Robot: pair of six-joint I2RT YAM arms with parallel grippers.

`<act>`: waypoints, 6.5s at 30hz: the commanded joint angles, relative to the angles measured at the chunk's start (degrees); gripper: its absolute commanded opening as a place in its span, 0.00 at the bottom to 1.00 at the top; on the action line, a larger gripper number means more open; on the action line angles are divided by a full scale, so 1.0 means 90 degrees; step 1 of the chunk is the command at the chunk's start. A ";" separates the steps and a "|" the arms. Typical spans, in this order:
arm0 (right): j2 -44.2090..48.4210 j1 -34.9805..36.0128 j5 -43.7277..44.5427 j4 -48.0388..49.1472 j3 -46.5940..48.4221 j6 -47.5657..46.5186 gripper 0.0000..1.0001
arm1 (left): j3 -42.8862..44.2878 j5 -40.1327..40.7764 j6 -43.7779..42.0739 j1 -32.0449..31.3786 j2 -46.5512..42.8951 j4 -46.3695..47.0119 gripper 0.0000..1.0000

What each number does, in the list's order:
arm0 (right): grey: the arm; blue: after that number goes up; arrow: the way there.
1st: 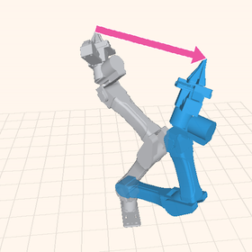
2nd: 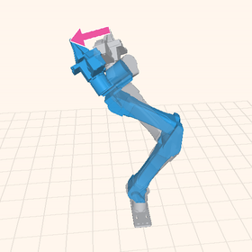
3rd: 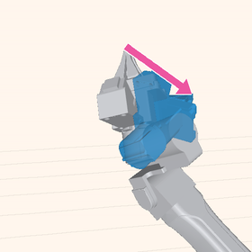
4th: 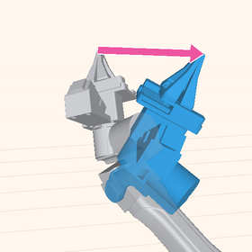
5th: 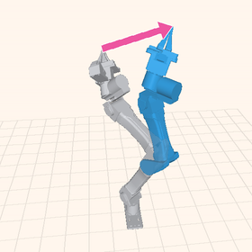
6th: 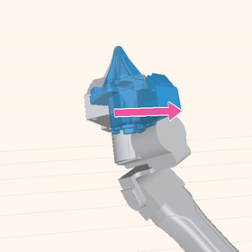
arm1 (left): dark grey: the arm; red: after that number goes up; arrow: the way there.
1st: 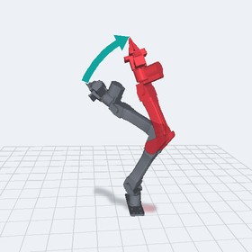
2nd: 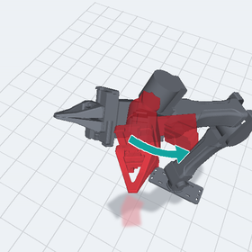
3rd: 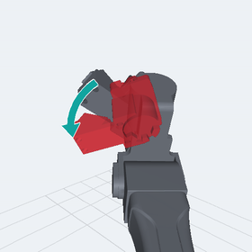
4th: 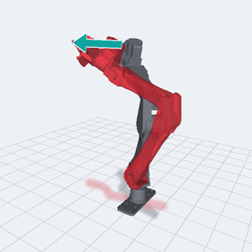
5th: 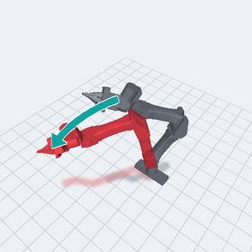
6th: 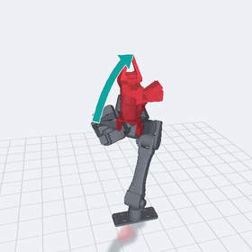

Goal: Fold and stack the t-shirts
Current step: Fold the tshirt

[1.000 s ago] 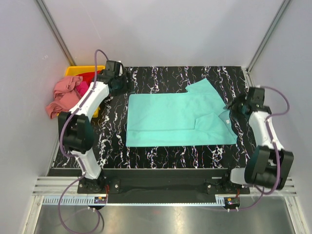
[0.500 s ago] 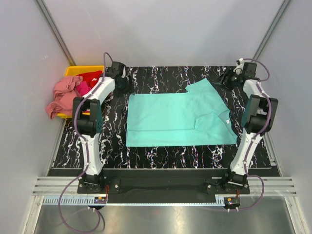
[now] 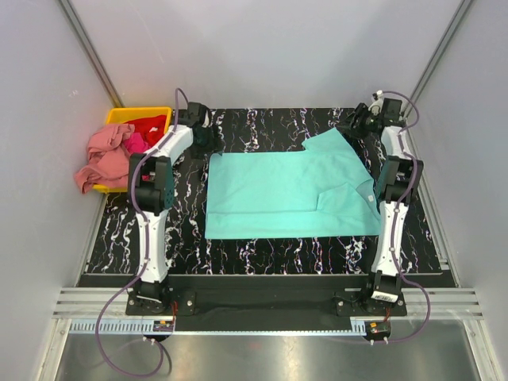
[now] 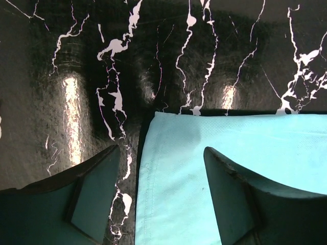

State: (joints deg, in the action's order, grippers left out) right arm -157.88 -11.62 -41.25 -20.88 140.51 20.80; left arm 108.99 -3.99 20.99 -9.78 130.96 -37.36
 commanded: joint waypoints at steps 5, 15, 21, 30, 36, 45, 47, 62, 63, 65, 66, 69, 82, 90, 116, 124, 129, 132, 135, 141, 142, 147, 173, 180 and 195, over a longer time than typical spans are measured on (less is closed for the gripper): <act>-0.0298 0.0333 0.0277 -0.0023 0.0628 0.0140 0.65 | 0.0575 -0.0328 0.0050 0.0071 0.0322 0.0128 0.71; -0.0495 0.0304 0.0052 0.0172 0.0640 0.0375 0.51 | 0.0693 -0.0523 0.0089 0.0081 0.0469 0.0167 0.71; -0.0416 0.0285 0.0179 0.0094 0.0618 0.0238 0.28 | 0.0683 -0.0641 0.0099 0.0081 0.0469 0.0118 0.70; -0.0397 0.0217 0.0131 0.0474 0.0609 0.0248 0.00 | 0.0790 -0.0699 0.0051 0.0081 0.0459 0.0031 0.68; -0.0144 0.0148 -0.0025 0.1225 0.0171 0.0500 0.00 | 0.1112 -0.0553 -0.0379 0.0120 0.0498 -0.0242 0.69; 0.0150 0.0148 -0.0299 0.2017 -0.0084 0.0872 0.00 | 0.1133 -0.0523 -0.0438 0.0110 0.0596 -0.0351 0.65; 0.0208 0.0148 -0.0387 0.2105 -0.0123 0.0912 0.00 | 0.1084 -0.0601 -0.0438 0.0110 0.0625 -0.0282 0.62; 0.1193 0.0148 -0.0504 0.2749 -0.1314 0.0668 0.00 | 0.1191 -0.1169 -0.0214 0.0032 0.0627 -0.0302 0.00; 0.1321 0.0148 -0.0456 0.2847 -0.1682 0.0571 0.00 | 0.1152 -0.1110 -0.0194 0.0042 0.0548 -0.0292 0.00; 0.1710 0.0148 -0.0290 0.3101 -0.2036 0.0492 0.00 | 0.1035 -0.0886 -0.0116 0.0022 0.0314 -0.0263 0.00; 0.1819 0.0139 -0.0270 0.3150 -0.2270 0.0463 0.00 | 0.0986 -0.0885 -0.0135 0.0013 0.0245 -0.0224 0.00; 0.2171 0.0138 -0.0260 0.3238 -0.2662 0.0443 0.00 | 0.0821 -0.0875 -0.0213 -0.0017 0.0049 -0.0204 0.00; 0.4307 0.0051 0.0550 0.3492 -0.5122 -0.0074 0.00 | -0.0194 -0.0582 -0.0272 -0.0202 -0.0956 0.0059 0.00; 0.5578 0.0011 0.1262 0.3570 -0.6714 -0.0084 0.00 | -0.0995 -0.0514 -0.0671 -0.0280 -0.1611 0.0070 0.00; 1.0315 0.0011 0.3626 0.1415 -1.0611 0.1067 0.00 | -0.3750 0.0160 -0.1092 -0.1140 -0.3642 0.0255 0.00; 1.0862 0.0011 0.3754 0.0856 -1.1432 0.1742 0.00 | -0.4131 0.0365 -0.1112 -0.1247 -0.3730 0.0353 0.00; 1.1088 0.0011 0.3920 0.0710 -1.1238 0.1459 0.00 | -0.4229 0.0785 -0.1249 -0.1364 -0.3750 0.0256 0.05; 1.1088 0.0011 0.3891 0.0544 -1.1159 0.1420 0.00 | -0.4287 0.0853 -0.1229 -0.1423 -0.3798 0.0216 0.11; 1.1165 0.0011 0.3472 0.0563 -1.1421 0.1624 0.00 | -0.4531 0.0922 -0.1103 -0.1462 -0.4012 0.0148 0.26; 1.1400 0.0011 0.2514 0.0807 -1.2105 0.1840 0.00 | -0.4571 0.1468 -0.0722 -0.1472 -0.4385 -0.0183 0.54; 1.1429 0.0011 0.2523 0.0778 -1.2135 0.1830 0.00 | -0.4552 0.1440 -0.0596 -0.1481 -0.4404 -0.0194 0.54; 1.1595 0.0011 0.2670 0.0632 -1.2165 0.1713 0.00 | -0.4854 0.0483 -0.0331 -0.1482 -0.4512 0.0196 0.54; 1.1469 0.0011 0.3802 -0.0482 -1.2253 0.2113 0.16 | -0.5010 0.1664 0.0285 -0.1491 -0.3340 -0.0350 0.35; 1.1361 0.0011 0.3939 -0.0912 -1.1863 0.2084 0.39 | -0.4640 0.1469 0.0255 -0.1482 -0.3993 -0.0633 0.56; 0.8404 0.1866 0.3071 -0.0687 -0.9599 0.1206 0.32 | -0.4718 -0.0466 0.0578 -0.1579 -0.3467 0.0510 0.57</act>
State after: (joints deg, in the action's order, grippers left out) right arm -77.56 0.51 -11.73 -28.03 47.92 35.07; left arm 66.98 -6.46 24.77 -23.94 96.92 -34.72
